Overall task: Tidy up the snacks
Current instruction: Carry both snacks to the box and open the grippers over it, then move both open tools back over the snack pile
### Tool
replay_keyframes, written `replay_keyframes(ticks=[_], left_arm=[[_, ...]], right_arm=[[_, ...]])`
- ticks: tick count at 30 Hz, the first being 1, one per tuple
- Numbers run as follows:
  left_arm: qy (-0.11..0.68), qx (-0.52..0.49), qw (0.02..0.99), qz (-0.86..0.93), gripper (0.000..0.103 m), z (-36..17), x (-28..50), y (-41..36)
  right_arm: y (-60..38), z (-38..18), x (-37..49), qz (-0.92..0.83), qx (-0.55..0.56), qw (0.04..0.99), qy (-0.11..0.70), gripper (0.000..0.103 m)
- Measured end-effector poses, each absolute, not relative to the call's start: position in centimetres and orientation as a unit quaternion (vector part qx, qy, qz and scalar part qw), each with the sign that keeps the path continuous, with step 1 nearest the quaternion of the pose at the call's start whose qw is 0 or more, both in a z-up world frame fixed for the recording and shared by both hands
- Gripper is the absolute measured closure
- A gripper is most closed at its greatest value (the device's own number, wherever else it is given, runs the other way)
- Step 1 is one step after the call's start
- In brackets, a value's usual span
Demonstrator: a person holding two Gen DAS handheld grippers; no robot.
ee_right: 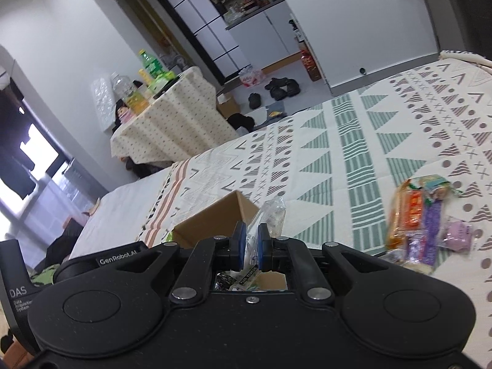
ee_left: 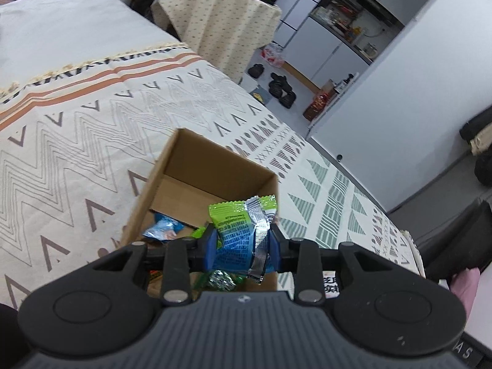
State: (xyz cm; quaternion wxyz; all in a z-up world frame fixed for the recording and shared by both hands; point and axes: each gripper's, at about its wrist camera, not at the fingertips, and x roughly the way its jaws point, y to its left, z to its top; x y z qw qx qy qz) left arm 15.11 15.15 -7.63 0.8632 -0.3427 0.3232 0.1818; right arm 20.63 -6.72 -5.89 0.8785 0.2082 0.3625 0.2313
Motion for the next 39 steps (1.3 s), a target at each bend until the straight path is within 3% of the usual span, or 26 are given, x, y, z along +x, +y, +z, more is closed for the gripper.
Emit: replay_keyframes(ticks=[9,17,19,23,27,32,39], left_arm=[[0.342,-0.368,0.838,0.213,0.068,-8.9,15.2,17.2],[0.342,-0.377,0.829,0.232,0.052,-9.3,14.8,17.9],[0.343,-0.381,0.825,0.235,0.049,-9.4,14.8,18.1],[0.348,-0.383,0.823,0.234,0.025,-9.4,15.1,17.9],[0.358,-0.373,0.826,0.223,0.015,-9.3,15.6,17.0],[0.371,-0.361,0.829,0.211,0.012,-9.4,16.1,15.8],[0.377,-0.326,0.845,0.194,0.005,-9.0,16.5,13.5]], right_arm=[[-2.9,-6.5,21.1,0.25,0.195,0.872,0.374,0.095],[-0.1,-5.9,22.2,0.263,0.186,0.871,0.372,0.094],[0.4,-5.8,22.3,0.272,0.185,0.867,0.374,0.086],[-0.1,-5.6,21.9,0.27,0.171,0.872,0.37,0.067],[-2.2,-5.8,21.8,0.245,0.175,0.878,0.373,0.056],[-5.2,-6.2,21.2,0.211,0.174,0.887,0.372,0.042],[-8.6,-6.8,20.4,0.173,0.171,0.896,0.372,0.031]])
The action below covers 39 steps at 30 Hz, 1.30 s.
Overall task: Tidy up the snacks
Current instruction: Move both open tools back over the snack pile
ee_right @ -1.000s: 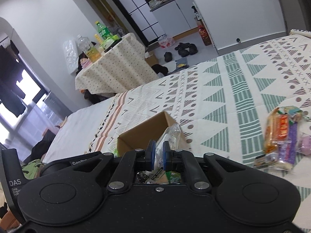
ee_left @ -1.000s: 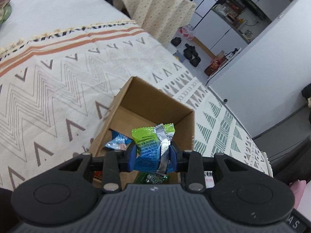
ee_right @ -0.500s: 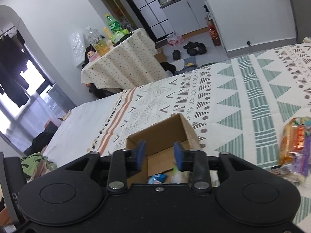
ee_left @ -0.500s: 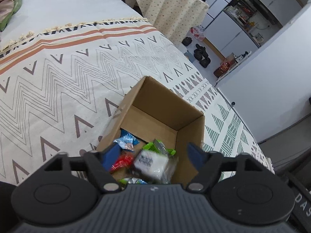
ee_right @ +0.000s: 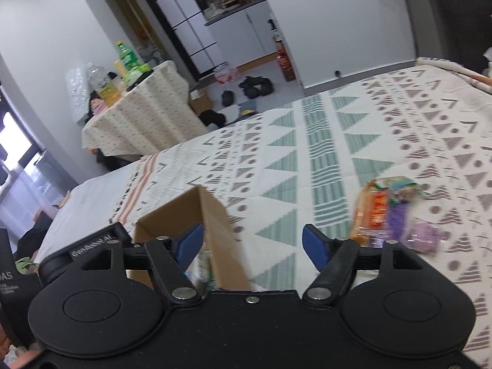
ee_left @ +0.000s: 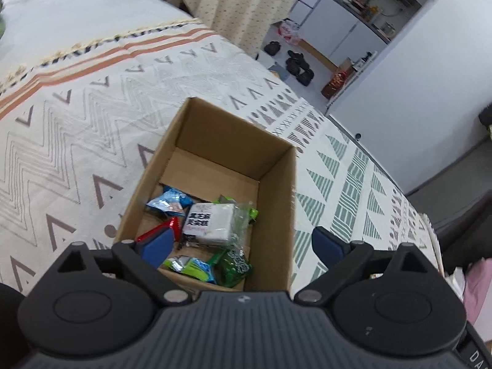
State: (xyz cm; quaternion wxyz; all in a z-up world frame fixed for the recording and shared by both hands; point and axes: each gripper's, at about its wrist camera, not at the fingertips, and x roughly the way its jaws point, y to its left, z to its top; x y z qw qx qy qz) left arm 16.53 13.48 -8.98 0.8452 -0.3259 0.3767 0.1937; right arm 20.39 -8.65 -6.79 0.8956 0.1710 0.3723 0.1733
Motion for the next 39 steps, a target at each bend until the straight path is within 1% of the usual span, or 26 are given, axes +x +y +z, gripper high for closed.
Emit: replay_keyframes(ticks=[10,14,17,25,28,33,39], left_arm=[[0.388,-0.281,0.86,0.173,0.004,-8.6,17.1,10.0],[0.384,-0.267,0.869,0.162,0.0,-8.3,17.3,8.8],[0.386,-0.254,0.875,0.147,0.0,-8.3,17.5,7.6],[0.385,-0.218,0.892,0.089,0.0,-8.0,18.4,4.5],[0.406,-0.211,0.886,0.074,0.0,-8.4,19.3,3.3],[0.409,-0.184,0.892,0.057,0.0,-8.6,20.2,1.1],[0.438,-0.177,0.88,0.039,0.0,-9.2,22.7,-1.0]], right_arm=[[-13.1,-6.5,19.6,0.145,0.169,0.903,0.367,0.019],[-15.0,-6.5,19.5,0.137,0.171,0.905,0.364,0.014],[-16.3,-6.8,19.2,0.13,0.17,0.907,0.362,0.01],[-20.0,-8.9,18.8,0.114,0.172,0.905,0.373,0.009],[-21.3,-9.8,18.6,0.11,0.182,0.902,0.375,0.009],[-22.9,-11.3,18.8,0.103,0.203,0.898,0.378,0.009],[-24.7,-13.1,19.3,0.098,0.231,0.89,0.381,0.009]])
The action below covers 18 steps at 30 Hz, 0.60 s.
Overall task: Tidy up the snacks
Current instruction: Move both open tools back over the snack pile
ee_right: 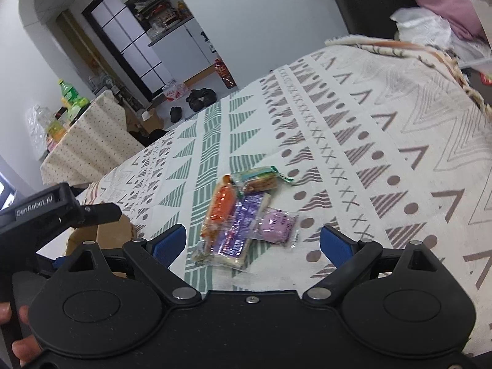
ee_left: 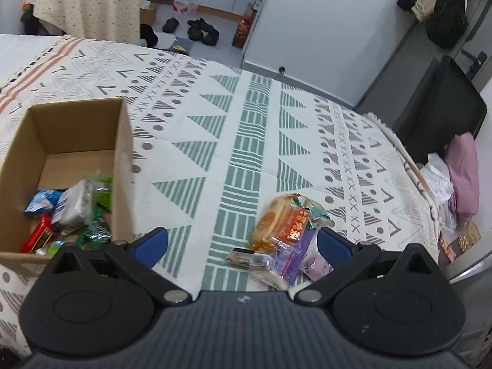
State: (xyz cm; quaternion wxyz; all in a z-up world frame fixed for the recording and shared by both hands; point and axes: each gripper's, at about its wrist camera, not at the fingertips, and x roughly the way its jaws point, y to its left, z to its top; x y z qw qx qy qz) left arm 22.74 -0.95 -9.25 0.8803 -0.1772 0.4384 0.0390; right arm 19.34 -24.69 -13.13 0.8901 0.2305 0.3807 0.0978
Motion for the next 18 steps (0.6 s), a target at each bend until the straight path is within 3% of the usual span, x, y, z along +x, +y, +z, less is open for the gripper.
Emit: replay_keyframes(ticks=[18], left_arm=[[0.49,-0.171,0.853,0.052,0.006,-15.0,26.1,-2.6]], right_arm=[[-25.7,-17.4,22.2,0.092,0.29,0.866,0.398,0.009]])
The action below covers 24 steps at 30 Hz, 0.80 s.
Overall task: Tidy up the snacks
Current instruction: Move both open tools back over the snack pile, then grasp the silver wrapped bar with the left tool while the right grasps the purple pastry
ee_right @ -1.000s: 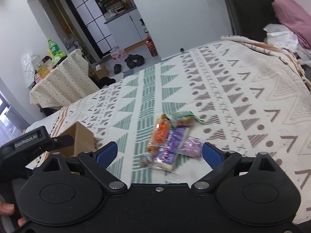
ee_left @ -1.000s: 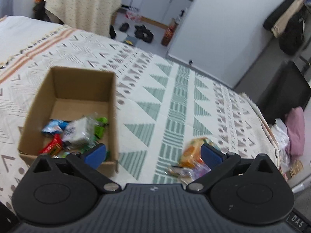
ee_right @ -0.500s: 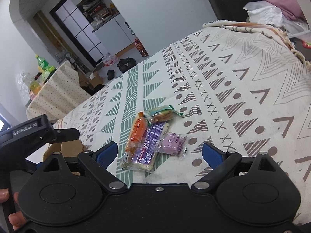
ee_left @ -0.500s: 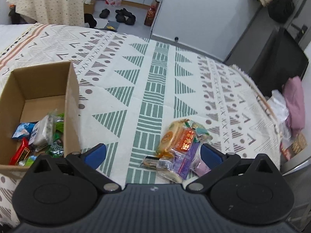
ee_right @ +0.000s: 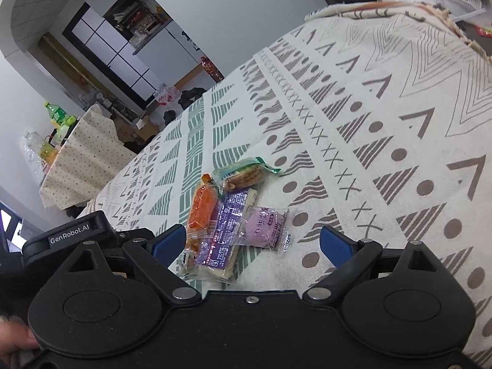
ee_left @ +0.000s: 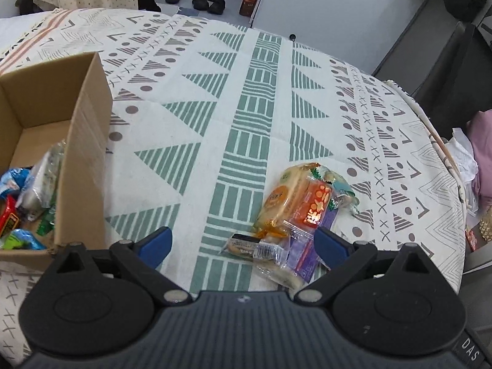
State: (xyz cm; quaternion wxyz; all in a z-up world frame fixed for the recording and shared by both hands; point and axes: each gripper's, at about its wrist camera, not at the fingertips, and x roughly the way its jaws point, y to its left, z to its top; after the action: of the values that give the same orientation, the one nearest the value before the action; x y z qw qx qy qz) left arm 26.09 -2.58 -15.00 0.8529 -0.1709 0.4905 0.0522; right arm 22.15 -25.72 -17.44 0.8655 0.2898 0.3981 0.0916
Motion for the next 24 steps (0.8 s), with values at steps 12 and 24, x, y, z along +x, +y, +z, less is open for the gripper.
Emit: replay_keyframes(ticks=[12,24], left_arm=[[0.513,-0.199,0.832,0.062,0.027,-18.1,27.6,-2.0],[0.532,-0.226,0.814,0.054,0.039,-20.3,28.4,-2.1]], right_arm=[[-25.1,-19.8,24.2,0.098,0.287,0.854,0.423,0.011],[-24.0,-21.3,26.0,0.102,0.268,0.852,0.438,0.013]])
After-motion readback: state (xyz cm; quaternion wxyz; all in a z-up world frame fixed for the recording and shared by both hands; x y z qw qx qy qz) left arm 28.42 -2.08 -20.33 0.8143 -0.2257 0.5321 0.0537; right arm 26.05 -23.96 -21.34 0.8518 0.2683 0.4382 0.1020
